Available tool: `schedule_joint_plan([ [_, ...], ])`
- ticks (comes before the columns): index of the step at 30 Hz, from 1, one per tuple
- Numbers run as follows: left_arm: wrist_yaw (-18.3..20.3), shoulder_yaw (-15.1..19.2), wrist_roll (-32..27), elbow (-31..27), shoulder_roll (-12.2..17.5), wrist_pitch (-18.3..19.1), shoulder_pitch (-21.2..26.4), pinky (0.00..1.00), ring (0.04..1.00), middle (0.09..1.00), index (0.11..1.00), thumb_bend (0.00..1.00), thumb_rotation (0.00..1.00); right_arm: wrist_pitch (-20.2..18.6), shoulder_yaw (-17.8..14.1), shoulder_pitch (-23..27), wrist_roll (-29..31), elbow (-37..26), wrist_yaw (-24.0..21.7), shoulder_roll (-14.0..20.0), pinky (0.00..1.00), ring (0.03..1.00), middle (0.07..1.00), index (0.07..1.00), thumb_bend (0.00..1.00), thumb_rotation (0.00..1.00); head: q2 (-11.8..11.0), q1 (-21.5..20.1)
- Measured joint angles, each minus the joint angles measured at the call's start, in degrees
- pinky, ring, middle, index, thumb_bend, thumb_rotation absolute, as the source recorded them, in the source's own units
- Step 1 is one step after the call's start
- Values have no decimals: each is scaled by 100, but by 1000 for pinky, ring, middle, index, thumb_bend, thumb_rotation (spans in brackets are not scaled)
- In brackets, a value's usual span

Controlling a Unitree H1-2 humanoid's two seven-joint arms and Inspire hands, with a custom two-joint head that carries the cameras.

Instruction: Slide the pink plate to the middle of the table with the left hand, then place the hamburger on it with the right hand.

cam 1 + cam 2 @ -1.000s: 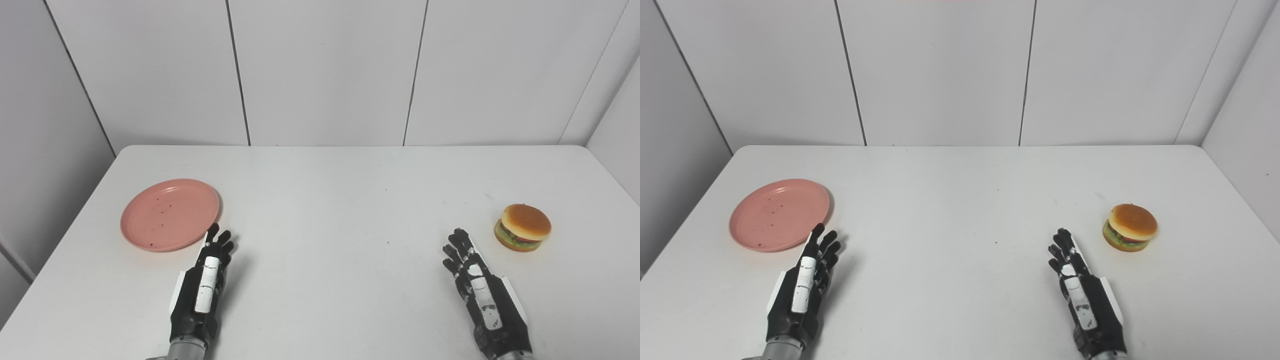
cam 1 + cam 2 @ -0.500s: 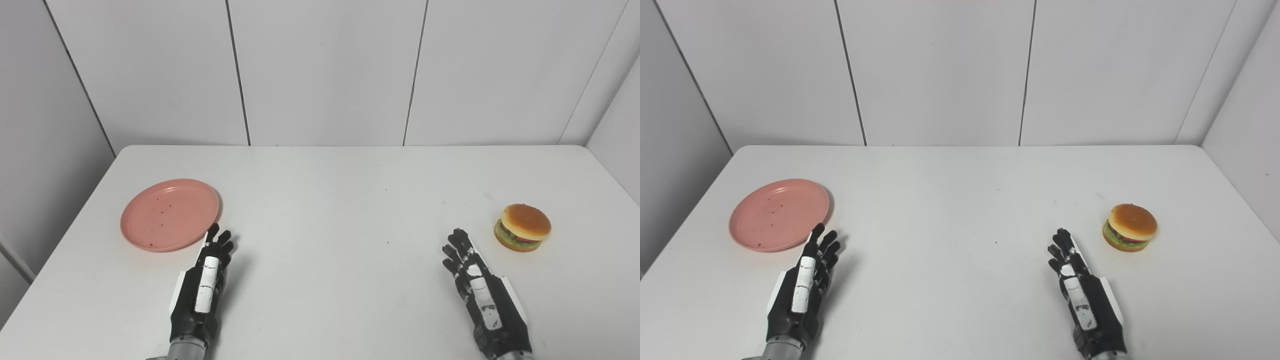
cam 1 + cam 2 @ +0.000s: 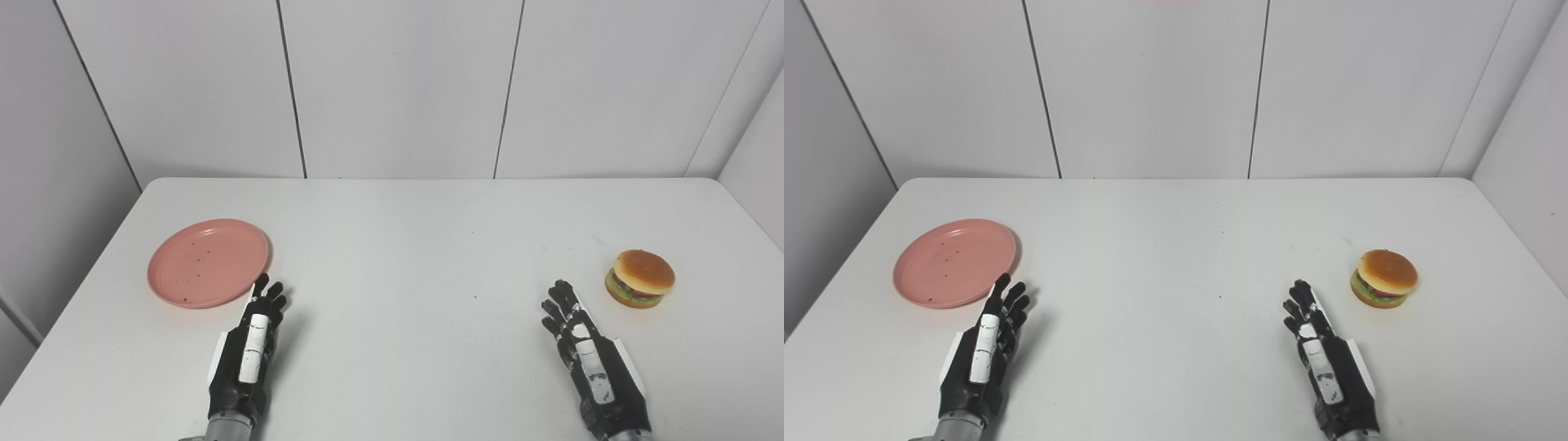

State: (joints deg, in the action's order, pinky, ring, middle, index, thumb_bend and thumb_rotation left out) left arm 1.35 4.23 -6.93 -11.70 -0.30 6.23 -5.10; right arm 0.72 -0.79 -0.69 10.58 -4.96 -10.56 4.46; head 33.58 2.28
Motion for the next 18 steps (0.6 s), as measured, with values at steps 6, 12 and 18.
schedule_joint_plan([
  [6,-10,-75,162,131,-25,-78,15,1000,962,952,948,809,891,306,2,1,86,125,-79,33,979,965,974,970,899,887,-229,299],
  [12,-91,-168,300,366,-90,-346,56,995,972,959,959,823,874,723,-6,22,247,341,-269,91,973,960,971,963,882,887,-475,589],
  [18,-178,-222,385,539,-116,-545,93,993,960,955,949,802,883,1116,-8,48,351,545,-434,123,963,960,973,963,884,879,-659,695],
])
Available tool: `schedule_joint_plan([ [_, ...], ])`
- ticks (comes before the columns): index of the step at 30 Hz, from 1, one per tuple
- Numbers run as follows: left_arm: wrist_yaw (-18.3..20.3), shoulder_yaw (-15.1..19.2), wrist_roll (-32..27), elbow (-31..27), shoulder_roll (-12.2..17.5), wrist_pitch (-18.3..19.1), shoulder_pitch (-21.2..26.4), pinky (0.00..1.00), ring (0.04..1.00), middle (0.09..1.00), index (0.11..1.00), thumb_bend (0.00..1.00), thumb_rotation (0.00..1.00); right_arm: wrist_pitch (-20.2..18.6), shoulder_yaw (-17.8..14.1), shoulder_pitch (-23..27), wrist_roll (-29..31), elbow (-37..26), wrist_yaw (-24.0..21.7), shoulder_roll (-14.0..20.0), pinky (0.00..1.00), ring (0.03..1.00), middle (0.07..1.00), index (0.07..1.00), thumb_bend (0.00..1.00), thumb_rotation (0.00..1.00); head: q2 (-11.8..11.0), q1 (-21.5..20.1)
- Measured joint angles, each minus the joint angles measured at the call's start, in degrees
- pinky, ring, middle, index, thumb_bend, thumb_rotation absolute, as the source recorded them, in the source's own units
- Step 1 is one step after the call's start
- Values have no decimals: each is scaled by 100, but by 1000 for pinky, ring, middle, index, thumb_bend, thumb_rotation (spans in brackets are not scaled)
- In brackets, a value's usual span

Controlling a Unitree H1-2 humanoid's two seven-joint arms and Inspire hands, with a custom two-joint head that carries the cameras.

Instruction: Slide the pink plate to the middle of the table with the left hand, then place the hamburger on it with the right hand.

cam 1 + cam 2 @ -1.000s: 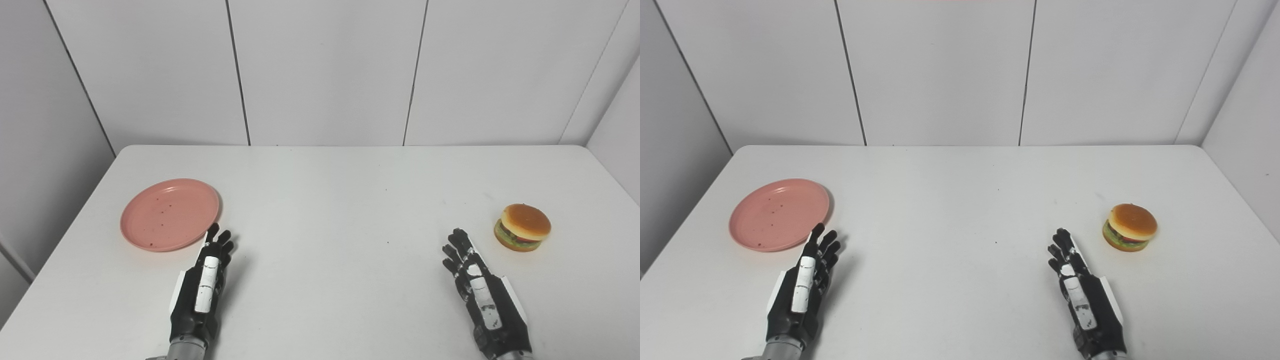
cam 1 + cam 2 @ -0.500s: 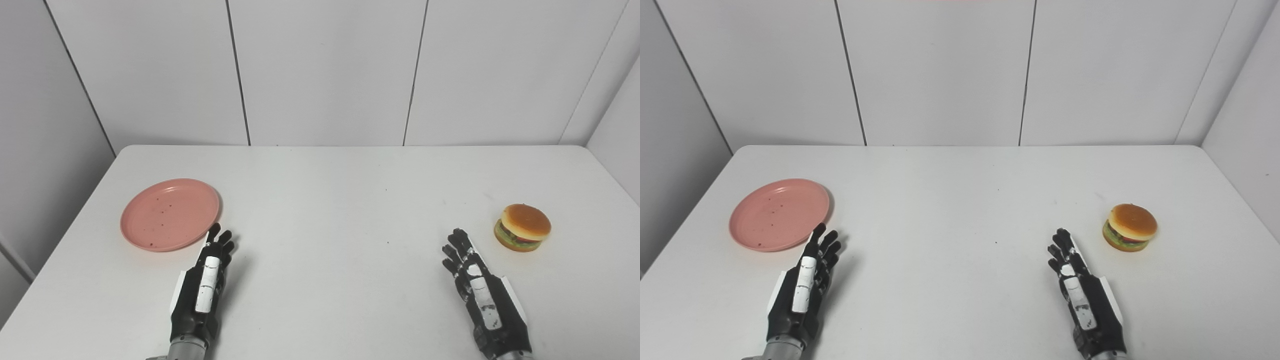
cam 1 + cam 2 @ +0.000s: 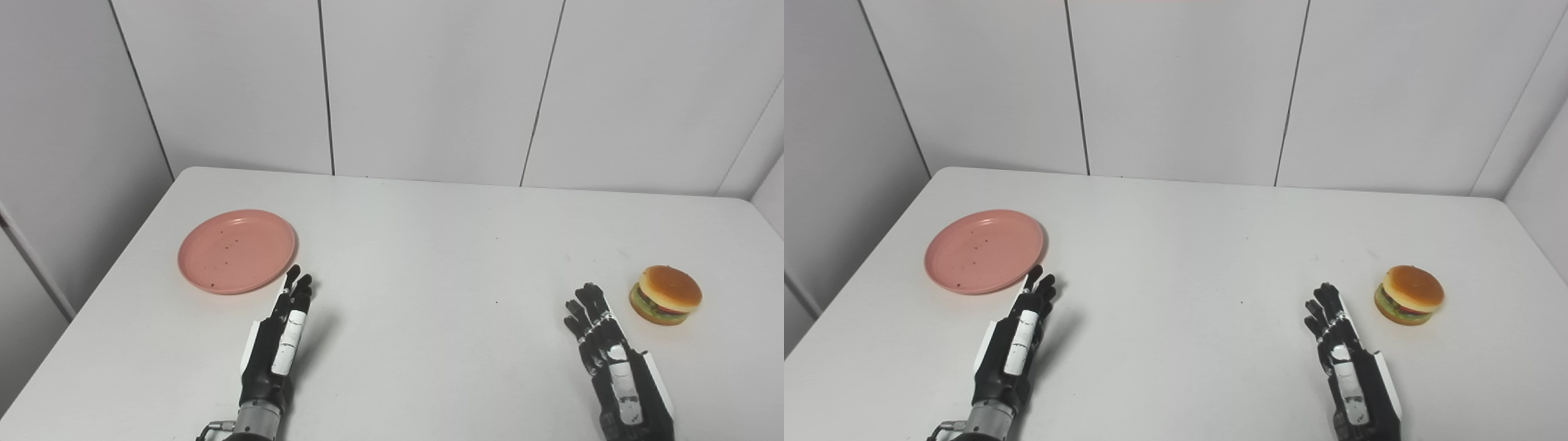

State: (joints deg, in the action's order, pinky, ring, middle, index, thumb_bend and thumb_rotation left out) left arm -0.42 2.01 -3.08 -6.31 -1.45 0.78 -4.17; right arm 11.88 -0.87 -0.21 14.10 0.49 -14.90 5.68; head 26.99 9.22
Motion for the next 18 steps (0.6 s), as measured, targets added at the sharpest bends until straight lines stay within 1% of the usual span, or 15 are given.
schedule_joint_plan([
  [4,-46,-35,90,97,-3,-175,15,995,963,958,952,779,892,89,-8,5,105,52,-73,10,971,959,973,962,863,879,-149,114],
  [6,-51,-40,98,121,-3,-201,22,999,964,959,954,772,892,125,-8,5,125,73,-97,19,973,959,974,964,856,884,-159,115],
  [7,-53,-40,98,149,-3,-215,25,1000,966,959,955,770,892,137,-8,5,131,82,-105,23,973,958,975,965,854,885,-254,158],
  [8,-56,-42,108,160,-3,-237,28,1000,966,959,957,763,896,158,-8,5,132,91,-119,25,976,959,975,964,849,887,-255,159],
  [10,-60,-45,126,185,-3,-295,31,1000,964,957,956,765,897,220,-8,4,133,110,-181,30,978,959,975,963,850,887,-360,220],
  [12,-66,-53,198,213,-3,-353,35,998,957,954,952,777,899,275,-8,4,134,135,-210,31,978,957,974,964,854,885,-361,220],
  [13,-67,-58,216,231,-2,-391,36,996,955,953,951,782,900,319,-8,4,133,151,-218,32,977,957,974,965,854,884,-457,272],
  [18,-69,-57,221,306,-2,-554,49,986,954,955,949,787,897,482,-15,4,135,264,-244,43,989,969,984,973,860,882,-510,334],
])
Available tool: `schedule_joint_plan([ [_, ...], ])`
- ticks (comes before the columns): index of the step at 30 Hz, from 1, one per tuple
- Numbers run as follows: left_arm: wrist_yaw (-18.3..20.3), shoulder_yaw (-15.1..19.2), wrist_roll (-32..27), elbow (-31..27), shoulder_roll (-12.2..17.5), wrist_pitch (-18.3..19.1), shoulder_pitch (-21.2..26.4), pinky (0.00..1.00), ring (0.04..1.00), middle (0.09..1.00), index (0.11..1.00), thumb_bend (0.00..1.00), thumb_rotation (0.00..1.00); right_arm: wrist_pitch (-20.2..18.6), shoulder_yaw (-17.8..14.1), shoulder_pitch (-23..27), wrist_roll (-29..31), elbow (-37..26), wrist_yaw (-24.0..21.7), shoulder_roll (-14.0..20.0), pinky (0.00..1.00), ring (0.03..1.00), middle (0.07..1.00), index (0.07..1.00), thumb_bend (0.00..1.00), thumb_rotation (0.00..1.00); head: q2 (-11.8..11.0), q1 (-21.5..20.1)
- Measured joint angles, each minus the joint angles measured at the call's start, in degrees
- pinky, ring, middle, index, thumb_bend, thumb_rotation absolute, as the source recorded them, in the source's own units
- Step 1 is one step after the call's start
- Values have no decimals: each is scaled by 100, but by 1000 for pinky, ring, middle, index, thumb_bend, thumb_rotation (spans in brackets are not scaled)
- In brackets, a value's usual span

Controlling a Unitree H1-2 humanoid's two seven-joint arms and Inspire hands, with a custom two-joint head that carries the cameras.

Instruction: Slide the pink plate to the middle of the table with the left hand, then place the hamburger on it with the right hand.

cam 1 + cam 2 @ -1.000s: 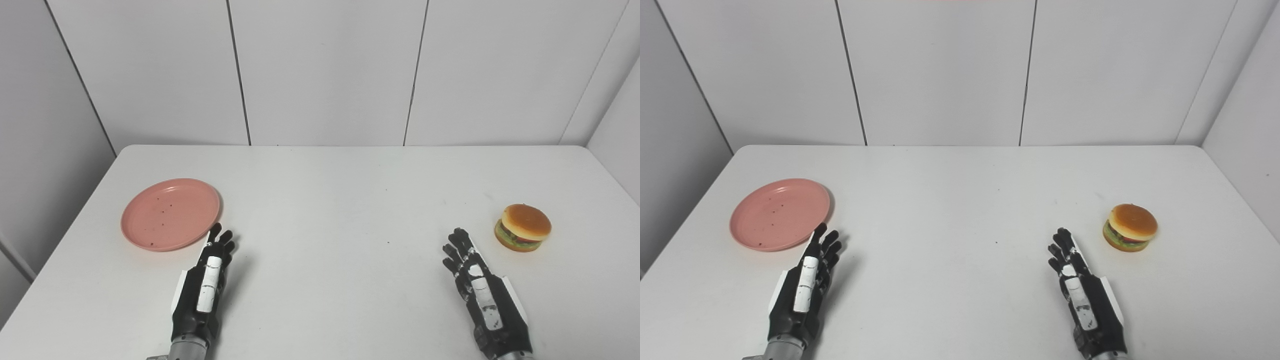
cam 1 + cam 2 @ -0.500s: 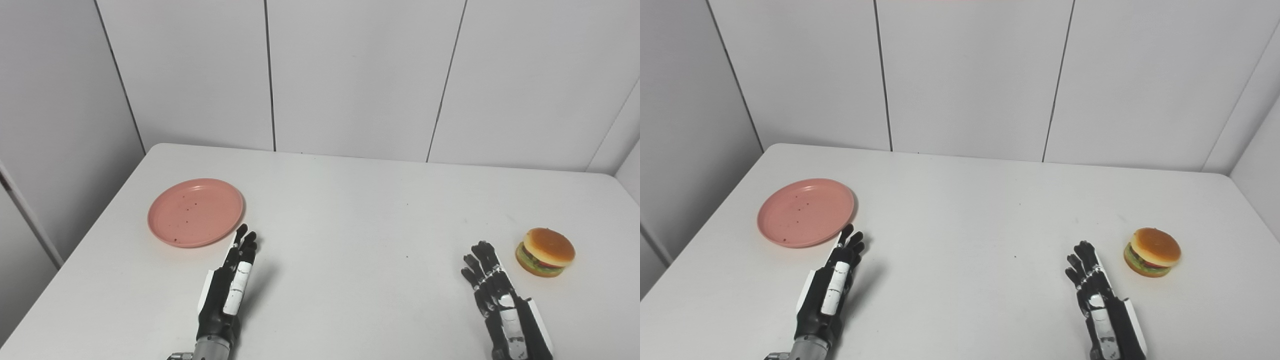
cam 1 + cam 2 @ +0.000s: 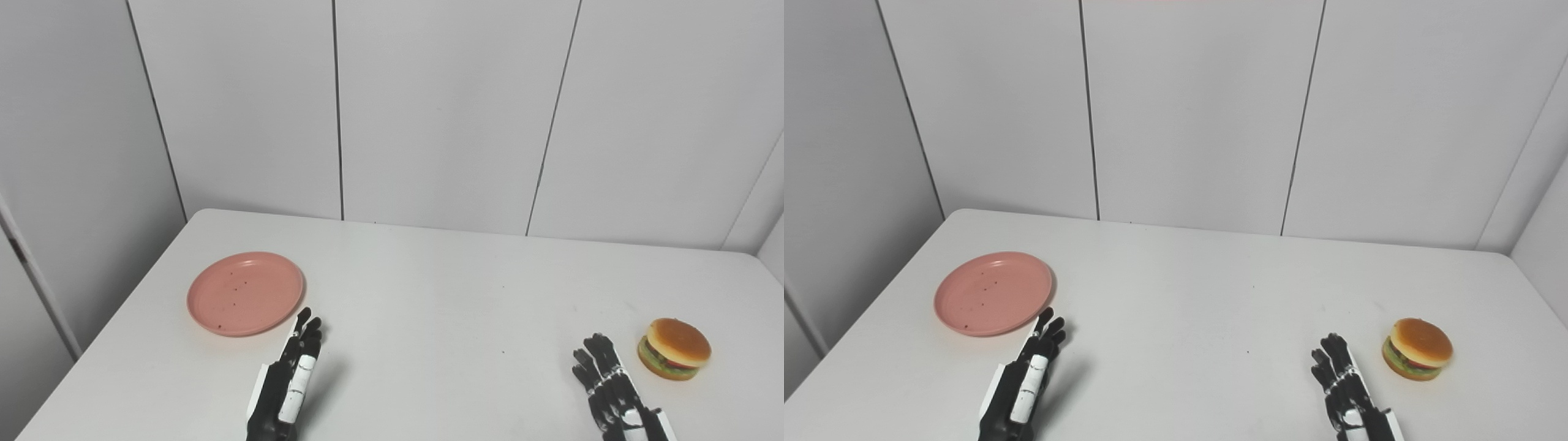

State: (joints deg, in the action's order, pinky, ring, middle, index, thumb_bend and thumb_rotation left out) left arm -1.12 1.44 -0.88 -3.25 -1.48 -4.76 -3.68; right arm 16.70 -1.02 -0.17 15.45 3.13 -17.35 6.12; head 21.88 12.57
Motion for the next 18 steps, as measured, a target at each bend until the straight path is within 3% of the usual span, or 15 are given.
schedule_joint_plan([
  [18,-4,31,-198,-87,-1,1,-11,987,962,960,943,865,875,168,-1,-1,-24,54,-59,2,971,964,974,966,884,885,158,-202],
])
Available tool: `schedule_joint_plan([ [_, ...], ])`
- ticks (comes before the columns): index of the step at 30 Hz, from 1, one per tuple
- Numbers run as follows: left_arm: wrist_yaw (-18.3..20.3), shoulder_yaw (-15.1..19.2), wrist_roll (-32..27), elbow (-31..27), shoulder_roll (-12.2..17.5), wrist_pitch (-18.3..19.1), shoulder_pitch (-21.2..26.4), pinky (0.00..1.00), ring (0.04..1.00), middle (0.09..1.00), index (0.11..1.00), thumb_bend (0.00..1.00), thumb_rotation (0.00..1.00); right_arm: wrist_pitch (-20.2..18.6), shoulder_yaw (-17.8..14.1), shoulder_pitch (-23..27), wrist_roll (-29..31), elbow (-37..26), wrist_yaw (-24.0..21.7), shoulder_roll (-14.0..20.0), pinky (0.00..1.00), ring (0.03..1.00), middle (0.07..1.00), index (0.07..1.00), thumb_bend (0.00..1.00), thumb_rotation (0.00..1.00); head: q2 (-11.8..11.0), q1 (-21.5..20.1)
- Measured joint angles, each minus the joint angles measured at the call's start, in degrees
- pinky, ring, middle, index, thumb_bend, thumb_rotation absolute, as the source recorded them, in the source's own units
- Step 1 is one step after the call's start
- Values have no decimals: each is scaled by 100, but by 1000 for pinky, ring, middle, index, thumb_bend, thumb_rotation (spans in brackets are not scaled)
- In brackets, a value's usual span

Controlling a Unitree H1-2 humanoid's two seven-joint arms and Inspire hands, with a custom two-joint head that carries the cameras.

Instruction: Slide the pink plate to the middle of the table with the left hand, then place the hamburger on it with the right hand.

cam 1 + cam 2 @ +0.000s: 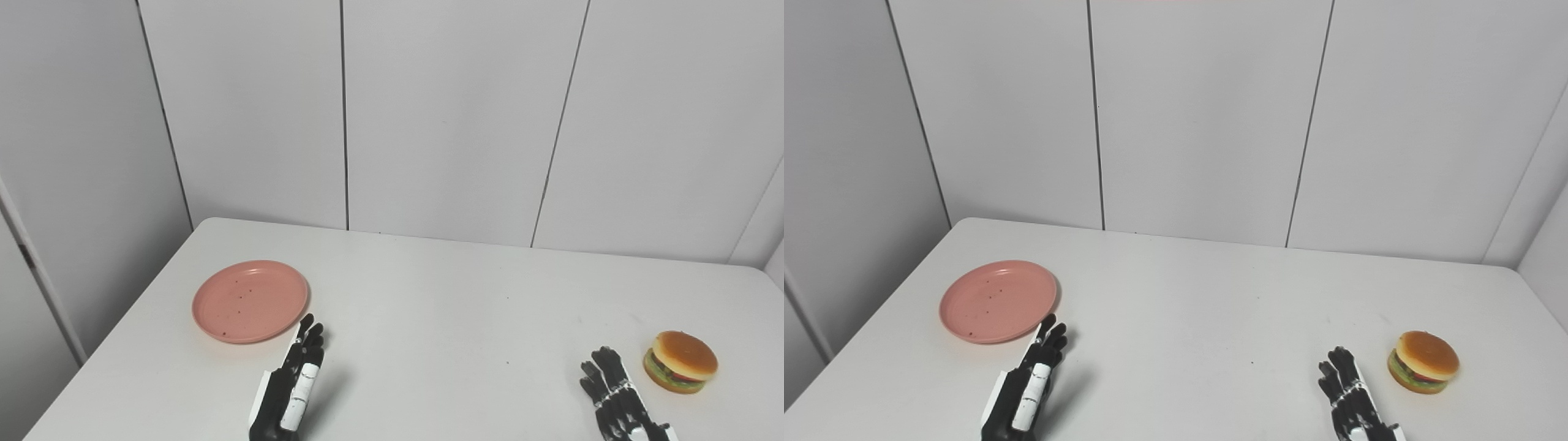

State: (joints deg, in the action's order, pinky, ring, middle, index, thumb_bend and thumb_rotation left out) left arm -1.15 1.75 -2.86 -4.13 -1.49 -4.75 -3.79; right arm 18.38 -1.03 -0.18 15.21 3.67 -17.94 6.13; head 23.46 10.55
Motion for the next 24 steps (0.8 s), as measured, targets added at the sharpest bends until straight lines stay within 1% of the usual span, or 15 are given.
schedule_joint_plan([
  [4,-2,-6,-140,-152,-52,151,18,947,938,930,916,886,863,25,15,1,-28,0,0,-8,970,966,974,972,885,893,9,-9],
  [6,-4,4,-211,-282,-115,206,87,947,939,932,911,860,876,31,24,1,-29,-2,0,-10,970,968,975,974,886,888,18,-18],
  [9,-4,56,-282,-551,-104,385,386,910,916,925,913,856,880,32,25,2,-28,1,0,-10,965,964,974,973,883,886,18,-26],
  [12,-6,249,-363,-737,3,460,848,887,895,905,898,884,878,32,25,2,-28,4,0,-10,961,961,971,967,888,883,18,-18],
  [15,-13,436,-459,-784,200,578,1283,869,884,894,881,926,876,32,25,2,-28,3,0,-10,958,959,971,966,885,887,27,-9],
  [18,-14,608,-550,-782,336,644,1457,853,883,891,869,925,866,32,25,2,-28,3,0,-10,956,957,971,968,872,891,35,-9],
  [22,-13,779,-702,-717,506,678,1586,835,891,885,866,923,865,32,25,2,-26,4,0,-10,949,954,968,967,878,893,35,-9],
  [24,-14,877,-703,-687,606,678,1679,809,884,877,853,933,863,32,25,1,-28,4,0,-10,945,952,966,967,889,893,9,-35],
])
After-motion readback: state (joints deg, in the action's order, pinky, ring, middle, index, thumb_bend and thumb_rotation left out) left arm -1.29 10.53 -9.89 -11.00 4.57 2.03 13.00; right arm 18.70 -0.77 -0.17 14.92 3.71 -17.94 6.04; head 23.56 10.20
